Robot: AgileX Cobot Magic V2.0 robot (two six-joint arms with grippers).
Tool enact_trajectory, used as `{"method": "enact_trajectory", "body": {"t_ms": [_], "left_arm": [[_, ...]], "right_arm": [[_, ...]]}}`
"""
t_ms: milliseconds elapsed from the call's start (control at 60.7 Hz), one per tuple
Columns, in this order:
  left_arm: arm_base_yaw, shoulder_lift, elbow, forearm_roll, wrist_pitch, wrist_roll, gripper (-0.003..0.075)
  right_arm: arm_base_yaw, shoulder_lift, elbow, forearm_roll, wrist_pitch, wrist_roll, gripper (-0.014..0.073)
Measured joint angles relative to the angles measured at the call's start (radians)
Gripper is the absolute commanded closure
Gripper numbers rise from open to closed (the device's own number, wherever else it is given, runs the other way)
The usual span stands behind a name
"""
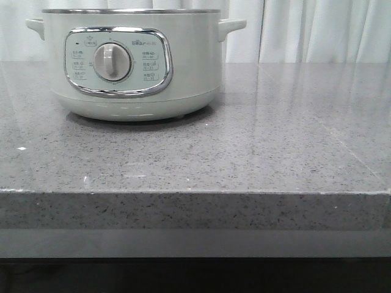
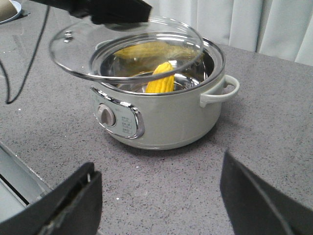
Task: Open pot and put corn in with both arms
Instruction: 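Lower the glass lid back onto the pot with the left gripper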
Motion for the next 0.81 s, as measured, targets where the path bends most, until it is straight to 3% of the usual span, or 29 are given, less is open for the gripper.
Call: {"method": "enact_trajectory", "body": {"t_ms": [280,807], "left_arm": [[0.000,0.113,-0.020,0.004,-0.123,0.000,0.0514],[0.000,0.135,-0.028,-0.022,-0.138,0.000,0.0494]], "right_arm": [[0.000,0.000,0.000,0.000,0.000,0.000,0.0064],[0.000,0.000,0.000,0.000,0.000,0.000,0.0064]]}}
